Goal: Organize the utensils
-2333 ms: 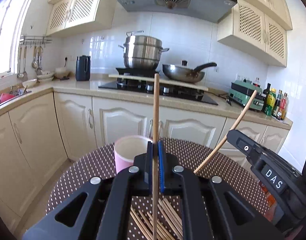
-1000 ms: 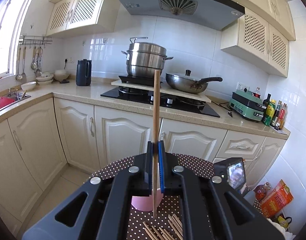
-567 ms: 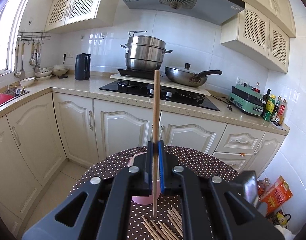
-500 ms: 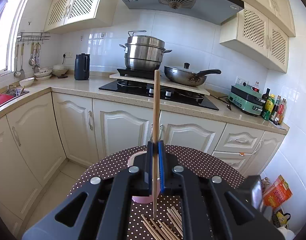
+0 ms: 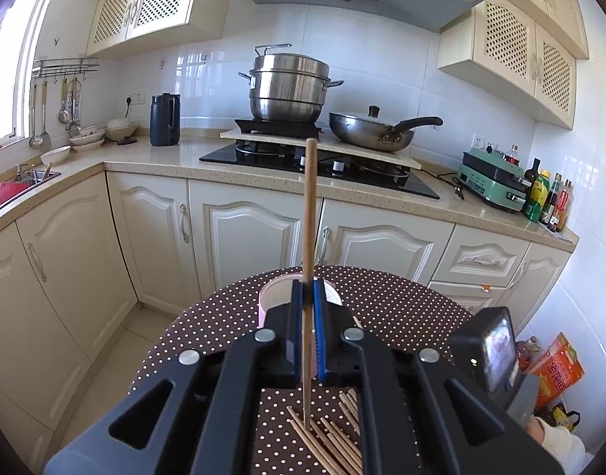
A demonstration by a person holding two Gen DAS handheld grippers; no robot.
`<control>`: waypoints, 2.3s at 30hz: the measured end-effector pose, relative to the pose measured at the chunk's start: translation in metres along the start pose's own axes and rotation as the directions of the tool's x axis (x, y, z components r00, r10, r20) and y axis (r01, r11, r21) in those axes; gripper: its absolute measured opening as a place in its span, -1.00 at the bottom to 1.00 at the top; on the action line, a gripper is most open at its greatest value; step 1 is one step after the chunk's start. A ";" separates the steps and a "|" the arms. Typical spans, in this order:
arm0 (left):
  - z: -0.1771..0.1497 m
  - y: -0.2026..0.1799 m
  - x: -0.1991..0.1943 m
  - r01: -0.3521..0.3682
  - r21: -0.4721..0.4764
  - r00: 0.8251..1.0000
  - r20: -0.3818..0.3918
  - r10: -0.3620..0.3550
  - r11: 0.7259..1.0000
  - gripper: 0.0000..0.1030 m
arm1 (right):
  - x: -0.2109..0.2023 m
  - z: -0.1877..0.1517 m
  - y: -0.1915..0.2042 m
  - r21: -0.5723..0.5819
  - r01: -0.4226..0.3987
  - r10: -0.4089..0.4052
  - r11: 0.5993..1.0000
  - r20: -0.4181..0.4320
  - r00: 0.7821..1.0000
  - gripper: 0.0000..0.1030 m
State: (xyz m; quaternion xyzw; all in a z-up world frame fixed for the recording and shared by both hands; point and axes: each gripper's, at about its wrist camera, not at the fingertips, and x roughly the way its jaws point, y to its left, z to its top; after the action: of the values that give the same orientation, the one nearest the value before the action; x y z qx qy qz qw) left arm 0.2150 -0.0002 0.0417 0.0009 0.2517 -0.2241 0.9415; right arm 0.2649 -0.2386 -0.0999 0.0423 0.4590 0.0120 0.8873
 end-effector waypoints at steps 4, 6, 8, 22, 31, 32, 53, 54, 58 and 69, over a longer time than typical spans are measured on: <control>0.001 0.004 0.007 -0.002 0.005 1.000 -0.020 0.003 1.000 -0.89 | 0.010 0.004 0.006 -0.035 0.066 -0.064 0.997 0.060 0.996 -0.46; 0.000 0.006 0.010 -0.004 0.002 1.000 -0.026 0.004 1.000 -0.89 | 0.014 0.011 0.006 -0.033 0.067 -0.065 0.997 0.065 0.996 -0.68; 0.000 0.007 0.010 -0.004 0.001 1.000 -0.025 0.004 1.000 -0.89 | 0.021 0.019 -0.001 -0.014 0.060 -0.059 0.998 0.068 0.996 -0.86; 0.012 0.001 -0.001 0.009 0.026 1.000 0.024 -0.010 1.000 -0.89 | -0.042 0.026 -0.037 0.191 -0.088 0.019 0.978 0.338 0.941 -0.88; 0.036 -0.010 -0.016 0.002 0.041 0.997 0.083 -0.005 0.999 -0.89 | -0.119 0.049 -0.029 0.208 -0.245 0.061 0.947 0.633 0.772 -0.88; 0.038 -0.011 -0.017 0.002 0.043 0.996 0.090 -0.005 0.999 -0.89 | -0.125 0.052 -0.024 0.205 -0.240 0.048 0.949 0.658 0.752 -0.88; 0.101 -0.013 -0.036 -0.042 0.043 0.984 0.176 0.034 0.998 -0.89 | -0.117 0.115 0.010 0.042 -0.325 0.175 0.945 0.773 0.610 -0.88; 0.103 -0.014 -0.034 -0.046 0.047 0.984 0.177 0.037 0.998 -0.89 | -0.117 0.117 0.011 0.042 -0.324 0.171 0.945 0.781 0.600 -0.88; 0.106 -0.014 -0.022 -0.054 0.052 0.986 0.160 0.045 0.997 -0.89 | -0.106 0.124 0.017 0.019 -0.342 0.196 0.939 0.787 0.584 -0.88; 0.094 0.011 0.033 -0.047 -0.003 0.999 0.023 0.047 0.999 -0.89 | -0.047 0.141 0.031 -0.001 -0.347 0.228 0.938 0.757 0.612 -0.87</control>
State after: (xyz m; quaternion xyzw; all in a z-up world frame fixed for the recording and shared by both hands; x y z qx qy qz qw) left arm 0.2897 -0.0152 0.1067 0.0031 0.2408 -0.2017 0.9494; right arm 0.3530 -0.2192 0.0217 0.1810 0.0412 0.1025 0.9773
